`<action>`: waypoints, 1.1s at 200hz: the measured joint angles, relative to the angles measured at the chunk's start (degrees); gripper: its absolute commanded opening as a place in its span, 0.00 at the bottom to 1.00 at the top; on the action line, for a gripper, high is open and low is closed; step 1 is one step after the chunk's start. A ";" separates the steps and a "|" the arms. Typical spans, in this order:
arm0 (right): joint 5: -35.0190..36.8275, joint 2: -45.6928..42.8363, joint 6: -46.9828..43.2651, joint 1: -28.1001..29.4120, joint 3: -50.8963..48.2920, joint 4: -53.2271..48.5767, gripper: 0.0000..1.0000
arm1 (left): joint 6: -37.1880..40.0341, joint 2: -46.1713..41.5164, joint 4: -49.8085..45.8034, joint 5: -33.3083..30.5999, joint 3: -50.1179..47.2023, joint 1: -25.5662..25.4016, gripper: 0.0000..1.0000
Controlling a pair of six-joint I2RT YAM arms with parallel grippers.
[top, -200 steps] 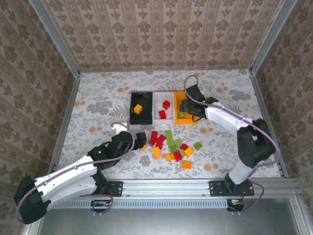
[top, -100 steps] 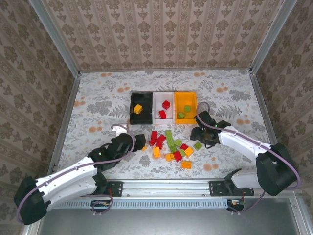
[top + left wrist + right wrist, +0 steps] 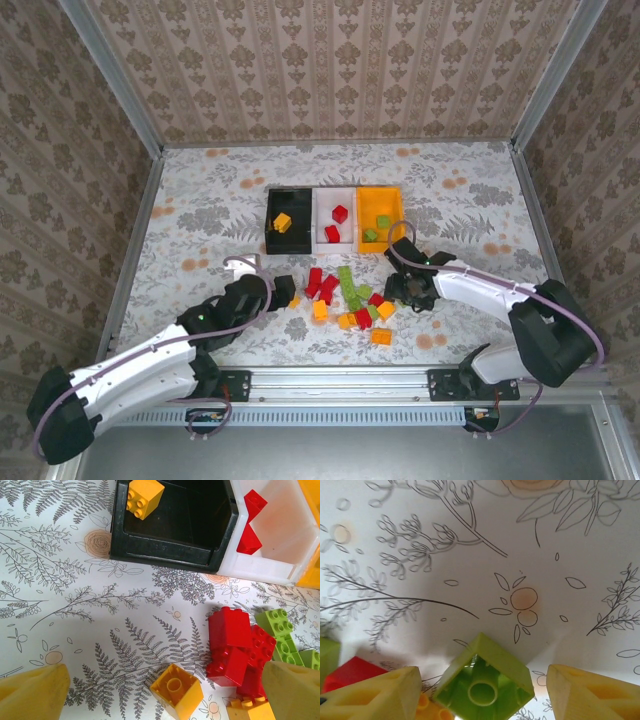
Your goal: Sort the legos into containers by color
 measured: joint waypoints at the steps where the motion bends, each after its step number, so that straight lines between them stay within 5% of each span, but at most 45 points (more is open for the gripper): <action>1: 0.00 0.22 -0.04 0.00 0.02 -0.07 0.66 | 0.00 -0.02 0.00 0.02 -0.02 0.00 1.00; 86: 1.29 2.78 -1.36 0.00 1.46 -2.12 0.34 | -0.42 -1.25 -0.02 0.26 -1.33 0.52 1.00; 161: 2.60 -4.02 -8.85 -0.61 15.04 -1.86 0.32 | -0.39 -1.75 -0.85 0.85 -1.25 0.74 1.00; 220: 8.07 14.93 -11.06 -4.17 32.13 3.52 0.35 | -0.39 -2.10 -2.75 1.11 0.59 0.74 1.00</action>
